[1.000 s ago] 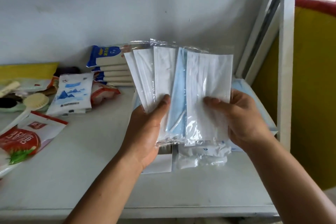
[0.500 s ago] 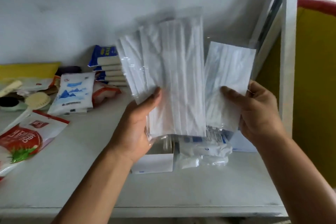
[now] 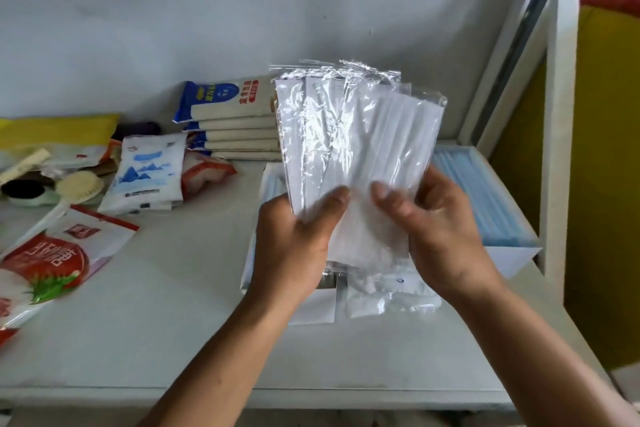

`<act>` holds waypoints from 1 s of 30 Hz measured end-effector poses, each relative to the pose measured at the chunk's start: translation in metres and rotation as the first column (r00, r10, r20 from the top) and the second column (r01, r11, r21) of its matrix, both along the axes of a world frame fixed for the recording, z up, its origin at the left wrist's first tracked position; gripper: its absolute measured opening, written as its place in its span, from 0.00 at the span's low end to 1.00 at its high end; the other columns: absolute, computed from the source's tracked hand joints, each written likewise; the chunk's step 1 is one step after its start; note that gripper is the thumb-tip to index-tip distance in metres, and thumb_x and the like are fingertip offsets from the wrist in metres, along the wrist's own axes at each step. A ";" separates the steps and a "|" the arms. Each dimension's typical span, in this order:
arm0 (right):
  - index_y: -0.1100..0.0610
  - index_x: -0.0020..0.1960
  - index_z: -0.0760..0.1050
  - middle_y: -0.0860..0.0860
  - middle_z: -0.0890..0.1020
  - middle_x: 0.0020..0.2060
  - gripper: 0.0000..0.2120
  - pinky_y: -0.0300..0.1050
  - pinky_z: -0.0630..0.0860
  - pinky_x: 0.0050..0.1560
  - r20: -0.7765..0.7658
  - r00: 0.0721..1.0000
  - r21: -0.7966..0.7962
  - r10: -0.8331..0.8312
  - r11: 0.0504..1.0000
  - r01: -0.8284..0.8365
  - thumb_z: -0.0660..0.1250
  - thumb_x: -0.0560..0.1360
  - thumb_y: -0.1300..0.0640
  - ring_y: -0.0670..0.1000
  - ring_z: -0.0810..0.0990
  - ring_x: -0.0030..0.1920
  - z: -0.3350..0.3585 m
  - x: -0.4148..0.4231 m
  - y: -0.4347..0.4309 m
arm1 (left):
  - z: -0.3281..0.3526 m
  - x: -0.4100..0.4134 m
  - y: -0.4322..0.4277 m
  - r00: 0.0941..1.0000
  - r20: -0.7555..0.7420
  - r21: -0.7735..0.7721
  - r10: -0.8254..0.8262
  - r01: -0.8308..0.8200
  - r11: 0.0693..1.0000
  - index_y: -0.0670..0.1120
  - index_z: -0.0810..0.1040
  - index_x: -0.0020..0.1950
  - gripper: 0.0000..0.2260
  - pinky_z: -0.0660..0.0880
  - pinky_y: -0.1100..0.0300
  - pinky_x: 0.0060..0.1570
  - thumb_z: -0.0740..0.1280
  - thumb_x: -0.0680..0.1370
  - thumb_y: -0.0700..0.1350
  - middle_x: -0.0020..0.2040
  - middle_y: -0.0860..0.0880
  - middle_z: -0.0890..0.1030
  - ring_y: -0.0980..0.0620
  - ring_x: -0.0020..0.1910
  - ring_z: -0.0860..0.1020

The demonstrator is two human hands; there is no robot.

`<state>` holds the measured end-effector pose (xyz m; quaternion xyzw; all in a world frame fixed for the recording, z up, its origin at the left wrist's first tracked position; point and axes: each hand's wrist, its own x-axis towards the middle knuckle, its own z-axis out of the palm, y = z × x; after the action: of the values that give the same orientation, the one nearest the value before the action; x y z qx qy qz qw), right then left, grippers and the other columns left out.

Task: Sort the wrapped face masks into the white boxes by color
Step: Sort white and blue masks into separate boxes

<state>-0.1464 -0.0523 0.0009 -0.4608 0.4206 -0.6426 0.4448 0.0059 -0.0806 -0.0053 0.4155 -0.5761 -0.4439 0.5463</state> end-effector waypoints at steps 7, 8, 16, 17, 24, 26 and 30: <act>0.60 0.48 0.82 0.58 0.87 0.42 0.17 0.56 0.82 0.46 0.144 0.964 0.087 -0.225 0.973 0.214 0.78 0.61 0.60 0.58 0.86 0.42 -0.011 -0.005 -0.006 | 0.000 -0.001 -0.003 0.924 -0.338 0.157 -0.179 0.243 0.957 0.43 0.83 0.54 0.19 0.69 0.42 0.68 0.63 0.77 0.56 0.55 0.42 0.83 0.47 0.62 0.78; 0.61 0.49 0.82 0.58 0.87 0.42 0.17 0.56 0.82 0.46 0.172 0.959 0.097 -0.223 0.973 0.209 0.77 0.61 0.61 0.58 0.85 0.42 -0.010 -0.005 -0.006 | -0.001 -0.002 -0.003 0.949 -0.285 0.125 -0.132 0.174 0.977 0.45 0.83 0.47 0.16 0.72 0.46 0.64 0.64 0.76 0.56 0.49 0.44 0.82 0.49 0.55 0.78; 0.67 0.52 0.81 0.58 0.85 0.39 0.13 0.50 0.80 0.41 0.295 0.931 0.133 -0.214 0.974 0.181 0.74 0.67 0.67 0.56 0.84 0.38 -0.009 -0.001 -0.005 | 0.002 -0.005 0.003 0.969 -0.212 -0.060 0.126 -0.141 0.988 0.48 0.74 0.29 0.17 0.68 0.66 0.41 0.72 0.77 0.43 0.30 0.59 0.73 0.62 0.36 0.69; 0.65 0.50 0.81 0.56 0.85 0.37 0.10 0.50 0.80 0.41 0.291 0.928 0.146 -0.234 0.969 0.198 0.73 0.69 0.68 0.56 0.84 0.38 -0.009 -0.002 -0.005 | 0.002 -0.006 0.003 0.960 -0.233 -0.047 0.155 -0.170 0.984 0.47 0.83 0.33 0.12 0.69 0.68 0.43 0.72 0.77 0.43 0.30 0.61 0.75 0.64 0.36 0.72; 0.65 0.53 0.81 0.61 0.86 0.47 0.15 0.53 0.82 0.49 0.301 0.946 0.136 -0.121 0.987 0.083 0.73 0.67 0.67 0.60 0.85 0.47 -0.004 0.002 -0.004 | 0.000 -0.004 0.003 0.981 -0.182 -0.098 0.073 -0.092 0.991 0.49 0.86 0.41 0.07 0.74 0.65 0.45 0.72 0.77 0.39 0.35 0.57 0.82 0.61 0.40 0.75; 0.65 0.52 0.81 0.63 0.85 0.48 0.16 0.56 0.82 0.50 0.281 0.953 0.143 -0.111 0.987 0.073 0.74 0.64 0.67 0.61 0.85 0.48 -0.005 0.005 -0.003 | 0.002 -0.004 0.005 0.979 -0.187 -0.079 0.083 -0.100 0.992 0.48 0.86 0.41 0.06 0.75 0.65 0.44 0.73 0.76 0.40 0.35 0.55 0.83 0.60 0.39 0.76; 0.63 0.48 0.81 0.58 0.86 0.41 0.12 0.55 0.82 0.48 0.338 0.924 0.200 -0.179 0.973 0.116 0.73 0.65 0.69 0.58 0.85 0.42 -0.004 0.002 -0.004 | 0.004 -0.006 0.003 0.946 -0.281 -0.025 0.161 -0.174 0.984 0.51 0.80 0.32 0.13 0.69 0.67 0.39 0.70 0.77 0.47 0.33 0.51 0.75 0.57 0.36 0.71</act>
<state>-0.1446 -0.0567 -0.0035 -0.2634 0.4226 -0.7068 0.5025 -0.0001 -0.0773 -0.0011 0.3829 -0.4672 -0.4354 0.6675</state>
